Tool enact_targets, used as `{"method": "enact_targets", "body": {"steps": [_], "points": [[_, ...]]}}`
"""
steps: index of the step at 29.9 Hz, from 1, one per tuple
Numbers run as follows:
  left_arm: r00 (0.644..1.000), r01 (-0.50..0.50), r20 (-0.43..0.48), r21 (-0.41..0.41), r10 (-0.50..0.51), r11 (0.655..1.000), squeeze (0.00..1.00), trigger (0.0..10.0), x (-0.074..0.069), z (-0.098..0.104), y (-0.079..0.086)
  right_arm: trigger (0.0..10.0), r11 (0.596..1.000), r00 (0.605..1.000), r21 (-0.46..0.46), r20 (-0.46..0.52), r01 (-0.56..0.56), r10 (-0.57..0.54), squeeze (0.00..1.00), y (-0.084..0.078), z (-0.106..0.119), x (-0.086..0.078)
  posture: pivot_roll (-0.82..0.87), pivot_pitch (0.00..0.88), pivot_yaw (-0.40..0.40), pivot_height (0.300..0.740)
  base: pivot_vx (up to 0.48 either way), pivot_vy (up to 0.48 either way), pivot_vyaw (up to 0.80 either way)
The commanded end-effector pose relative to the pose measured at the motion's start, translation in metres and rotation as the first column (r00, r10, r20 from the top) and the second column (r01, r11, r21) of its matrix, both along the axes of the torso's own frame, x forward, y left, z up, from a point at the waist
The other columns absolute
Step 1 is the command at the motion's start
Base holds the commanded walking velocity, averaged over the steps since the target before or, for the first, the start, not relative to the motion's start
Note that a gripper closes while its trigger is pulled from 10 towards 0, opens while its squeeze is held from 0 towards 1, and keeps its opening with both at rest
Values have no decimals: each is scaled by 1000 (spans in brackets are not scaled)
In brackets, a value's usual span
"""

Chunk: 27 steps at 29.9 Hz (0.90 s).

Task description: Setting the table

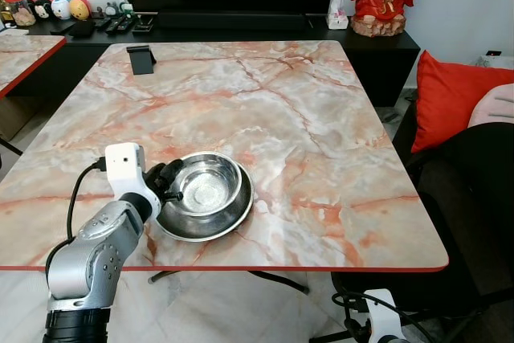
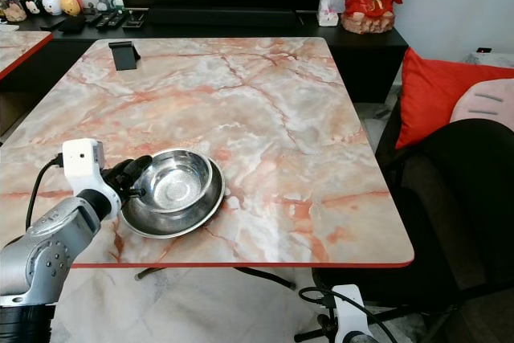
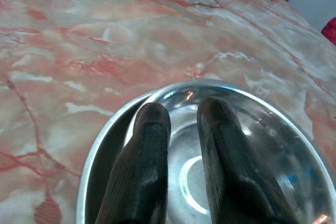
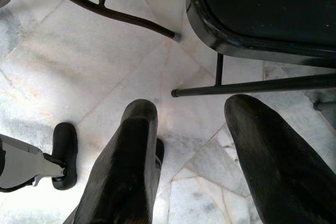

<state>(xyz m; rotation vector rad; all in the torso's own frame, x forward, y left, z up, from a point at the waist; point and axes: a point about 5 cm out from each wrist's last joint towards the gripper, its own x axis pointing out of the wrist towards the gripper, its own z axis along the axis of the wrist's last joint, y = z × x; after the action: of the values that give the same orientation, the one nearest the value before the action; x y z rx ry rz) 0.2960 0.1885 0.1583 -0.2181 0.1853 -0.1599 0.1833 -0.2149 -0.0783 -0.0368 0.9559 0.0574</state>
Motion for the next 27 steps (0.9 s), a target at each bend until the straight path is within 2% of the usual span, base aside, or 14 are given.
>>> {"method": "enact_targets", "body": {"steps": [1, 2, 10, 12, 15, 16, 17, 18, 20, 23, 27], "points": [[1000, 25, -7, 21, -25, 999, 0, 10000, -3, 0, -2, 10000, 1000, 1000, -4, -1, -9, 9, 0, -1, 1, 1, -2, 0, -13, 707, 0, 0, 0], [998, 60, 4, 17, -60, 998, 0, 10000, -4, 0, -6, 10000, 1000, 1000, -4, -1, -8, 8, 0, -1, 1, 1, -3, 0, -11, 707, 0, 0, 0], [989, 138, 49, 16, -139, 990, 0, 10000, -5, 7, -16, 10000, 1000, 1000, -3, -1, -9, 9, 0, 0, 0, 0, -6, 0, -8, 707, 0, 0, 0], [974, 207, 85, 41, -210, 977, 0, 10000, -7, 10, -26, 10000, 1000, 1000, -2, -2, -9, 9, 0, 0, 0, 0, -10, 0, -5, 707, 0, 0, 0], [972, 213, 90, 43, -216, 976, 0, 10000, -7, 10, -27, 10000, 1000, 1000, -2, -2, -9, 9, 0, 0, 0, 0, -10, 0, -5, 707, 0, 0, 0], [970, 204, 114, 92, -214, 975, 0, 10000, -6, 11, -27, 10000, 1000, 1000, -2, -1, -9, 9, 0, 0, 0, -1, -10, 0, -2, 707, 0, 0, 0], [970, 204, 114, 92, -214, 975, 0, 10000, -6, 11, -27, 10000, 1000, 1000, -2, -1, -9, 9, 0, 0, 0, -1, -10, 0, -2, 707, 0, 0, 0], [969, 183, 134, 162, -206, 970, 0, 10000, -6, 8, -28, 10000, 1000, 1000, -2, -1, -9, 9, 0, 0, 0, -1, -11, 0, -1, 707, 0, 0, 0], [965, 166, 158, 252, -210, 953, 0, 10000, -7, 3, -31, 10000, 1000, 1000, -2, -2, -9, 9, 0, 1, -1, -2, -19, 0, 4, 707, 0, 0, 0], [958, 183, 161, 292, -237, 939, 0, 10000, -9, -1, -38, 10000, 1000, 1000, -2, -2, -8, 8, 0, 1, -1, -2, -21, 0, 7, 707, 0, 0, 0], [951, 114, 252, 245, -177, 963, 0, 10000, -4, 9, -44, 10000, 1000, 1000, -4, -5, -9, 9, 0, 1, -2, -3, -16, 0, 7, 707, 0, 0, 0]]}}
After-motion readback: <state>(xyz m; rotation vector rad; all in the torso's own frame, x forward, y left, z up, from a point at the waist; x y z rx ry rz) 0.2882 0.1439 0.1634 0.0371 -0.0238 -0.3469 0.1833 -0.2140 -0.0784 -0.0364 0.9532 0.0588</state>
